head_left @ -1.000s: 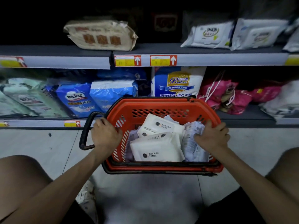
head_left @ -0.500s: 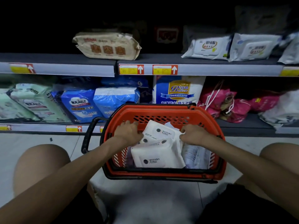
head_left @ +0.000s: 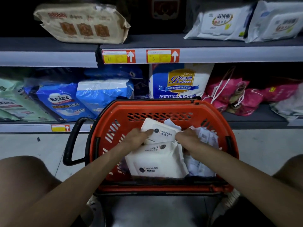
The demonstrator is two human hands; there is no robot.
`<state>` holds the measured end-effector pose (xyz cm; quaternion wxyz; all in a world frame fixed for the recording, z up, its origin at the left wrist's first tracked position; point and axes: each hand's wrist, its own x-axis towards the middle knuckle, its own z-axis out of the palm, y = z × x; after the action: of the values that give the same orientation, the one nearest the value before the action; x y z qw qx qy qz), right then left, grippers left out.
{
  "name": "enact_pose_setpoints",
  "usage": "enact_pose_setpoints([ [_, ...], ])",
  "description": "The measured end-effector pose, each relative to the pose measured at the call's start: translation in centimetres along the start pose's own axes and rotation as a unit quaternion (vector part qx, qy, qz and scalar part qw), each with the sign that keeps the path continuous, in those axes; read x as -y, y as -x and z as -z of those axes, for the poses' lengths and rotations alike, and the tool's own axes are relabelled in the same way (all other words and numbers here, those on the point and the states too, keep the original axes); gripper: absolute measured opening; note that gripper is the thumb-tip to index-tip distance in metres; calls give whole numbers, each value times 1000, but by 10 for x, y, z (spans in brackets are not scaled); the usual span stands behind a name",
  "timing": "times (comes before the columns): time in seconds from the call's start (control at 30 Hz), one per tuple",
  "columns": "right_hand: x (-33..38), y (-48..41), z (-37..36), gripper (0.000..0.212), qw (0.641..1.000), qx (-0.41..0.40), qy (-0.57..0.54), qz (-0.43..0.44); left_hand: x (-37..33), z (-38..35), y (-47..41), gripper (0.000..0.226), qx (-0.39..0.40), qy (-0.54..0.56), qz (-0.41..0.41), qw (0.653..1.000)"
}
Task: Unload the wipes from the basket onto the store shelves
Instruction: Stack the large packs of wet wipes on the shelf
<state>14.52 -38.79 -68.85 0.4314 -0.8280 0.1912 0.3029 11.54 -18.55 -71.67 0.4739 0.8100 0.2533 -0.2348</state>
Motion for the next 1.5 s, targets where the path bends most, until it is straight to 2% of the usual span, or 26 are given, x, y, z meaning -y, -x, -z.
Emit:
enact_pose_setpoints([
  [0.07, 2, -2, -2, 4, 998, 2, -51, -26, 0, -2, 1, 34, 10, 64, 24, 998],
  [0.2, 6, -3, -1, 37, 990, 30, -134, -45, -6, -3, 9, 29, 1, 118, 37, 992],
  [0.23, 8, 0, 0, 38, 986, 32, -159, -49, -8, -2, 10, 28, -7, 125, 35, 992],
  [0.3, 11, 6, 5, 23, 980, 27, -191, -51, -10, 1, 12, 39, -17, 118, 29, 992],
  [0.37, 11, 10, 11, 17, 979, 15, -198, -39, -14, 7, 17, 62, -24, 119, 8, 993],
  [0.43, 11, 15, 16, 25, 981, -6, -193, -2, -15, 14, 19, 80, -25, 130, -16, 991],
  [0.5, 15, 26, 23, 28, 980, -37, -188, 60, -20, 21, 26, 72, -22, 153, -44, 987],
  [0.6, 23, 44, 39, 59, 963, -53, -198, 175, -24, 30, 41, 56, 15, 207, -74, 975],
  [0.67, 23, 50, 47, 75, 948, -45, -204, 242, -25, 37, 52, 57, 39, 246, -98, 963],
  [0.8, 18, 63, 51, 79, 921, -59, -181, 340, -27, 49, 63, 70, 54, 304, -145, 940],
  [0.9, 17, 65, 57, 76, 905, -71, -218, 358, -27, 57, 69, 86, 44, 333, -179, 925],
  [0.97, 19, 62, 63, 78, 908, -35, -235, 345, -29, 61, 75, 92, 42, 339, -205, 917],
  [1.07, 24, 60, 70, 70, 912, 45, -235, 333, -31, 68, 84, 87, 41, 343, -248, 905],
  [1.13, 27, 61, 72, 67, 913, 68, -219, 336, -33, 72, 90, 84, 40, 341, -273, 899],
  [1.3, 28, 68, 68, 89, 896, 93, -228, 368, -39, 83, 103, 93, 29, 302, -322, 897],
  [1.5, 38, 84, 74, 89, 868, 88, -216, 437, -46, 99, 117, 101, 3, 270, -353, 896],
])
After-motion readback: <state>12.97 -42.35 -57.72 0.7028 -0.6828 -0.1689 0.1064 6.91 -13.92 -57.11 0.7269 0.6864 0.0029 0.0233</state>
